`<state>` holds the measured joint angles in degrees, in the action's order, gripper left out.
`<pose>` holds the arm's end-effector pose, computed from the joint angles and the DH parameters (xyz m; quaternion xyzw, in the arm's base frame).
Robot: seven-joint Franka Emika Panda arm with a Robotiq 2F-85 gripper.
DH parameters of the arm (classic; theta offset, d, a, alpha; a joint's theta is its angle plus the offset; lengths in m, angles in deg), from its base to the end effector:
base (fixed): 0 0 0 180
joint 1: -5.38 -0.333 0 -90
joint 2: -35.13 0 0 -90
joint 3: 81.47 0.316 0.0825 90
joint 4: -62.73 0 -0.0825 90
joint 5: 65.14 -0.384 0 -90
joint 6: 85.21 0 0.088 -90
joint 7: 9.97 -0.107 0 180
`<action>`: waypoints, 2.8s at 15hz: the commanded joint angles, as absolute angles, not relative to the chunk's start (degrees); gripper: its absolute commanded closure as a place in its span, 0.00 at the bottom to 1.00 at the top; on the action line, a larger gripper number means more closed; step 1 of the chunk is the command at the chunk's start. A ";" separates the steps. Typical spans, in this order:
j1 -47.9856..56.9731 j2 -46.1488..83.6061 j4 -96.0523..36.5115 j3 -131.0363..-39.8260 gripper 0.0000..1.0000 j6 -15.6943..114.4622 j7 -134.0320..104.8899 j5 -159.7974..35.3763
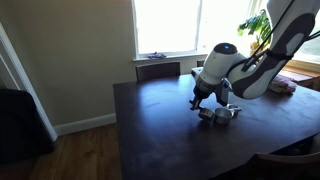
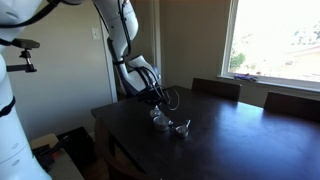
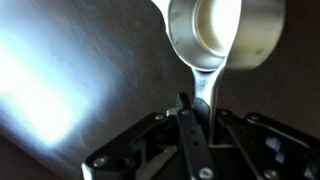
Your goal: Unstack the four measuring cups
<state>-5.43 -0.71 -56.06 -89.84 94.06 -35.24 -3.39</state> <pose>0.5696 0.1007 0.1462 0.9116 0.3448 0.1971 0.1064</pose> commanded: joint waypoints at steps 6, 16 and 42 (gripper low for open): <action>-13.82 10.85 -67.21 -100.27 0.20 101.77 -41.87 4.95; -7.79 10.72 -68.20 -93.36 0.00 94.04 -37.15 -3.21; 4.80 4.25 -51.73 -80.37 0.00 69.81 3.58 -47.59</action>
